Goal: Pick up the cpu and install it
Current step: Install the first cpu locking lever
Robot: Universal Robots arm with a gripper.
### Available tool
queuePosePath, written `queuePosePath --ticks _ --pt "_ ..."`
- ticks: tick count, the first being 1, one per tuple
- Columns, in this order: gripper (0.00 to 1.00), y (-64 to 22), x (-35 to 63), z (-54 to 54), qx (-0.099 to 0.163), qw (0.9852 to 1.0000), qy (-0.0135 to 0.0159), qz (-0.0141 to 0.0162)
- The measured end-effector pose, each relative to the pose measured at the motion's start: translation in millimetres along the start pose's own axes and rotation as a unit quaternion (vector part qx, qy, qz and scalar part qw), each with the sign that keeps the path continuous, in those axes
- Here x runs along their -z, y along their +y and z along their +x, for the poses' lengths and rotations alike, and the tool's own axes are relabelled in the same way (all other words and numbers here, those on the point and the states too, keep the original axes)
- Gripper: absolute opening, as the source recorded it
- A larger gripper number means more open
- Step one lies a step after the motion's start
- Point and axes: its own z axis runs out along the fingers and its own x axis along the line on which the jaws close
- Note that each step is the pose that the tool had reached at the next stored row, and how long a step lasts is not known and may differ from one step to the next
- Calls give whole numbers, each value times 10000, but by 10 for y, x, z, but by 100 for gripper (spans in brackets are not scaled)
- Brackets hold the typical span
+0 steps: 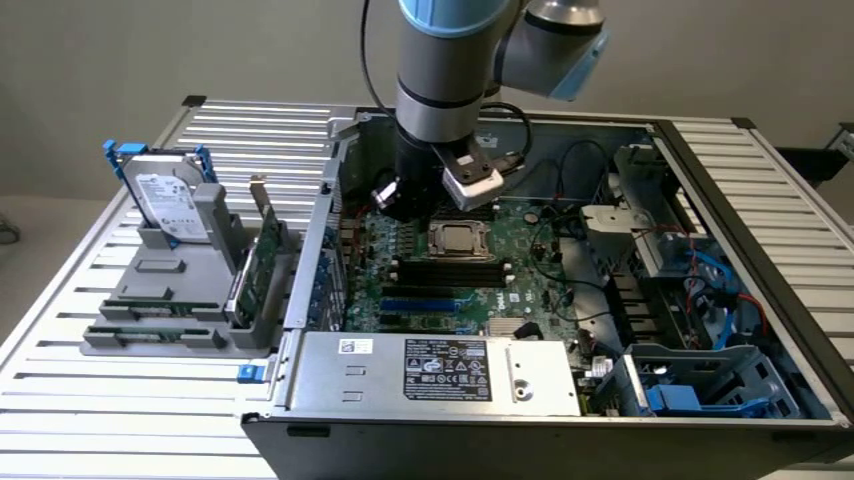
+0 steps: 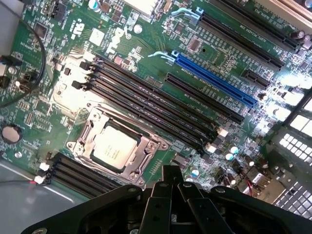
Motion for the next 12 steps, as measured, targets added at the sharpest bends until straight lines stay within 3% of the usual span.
queuePosePath --ticks 6,12 --pt "11 0 3 1 532 9985 -97 30" --pt "11 -1 2 0 1072 9940 -188 55"
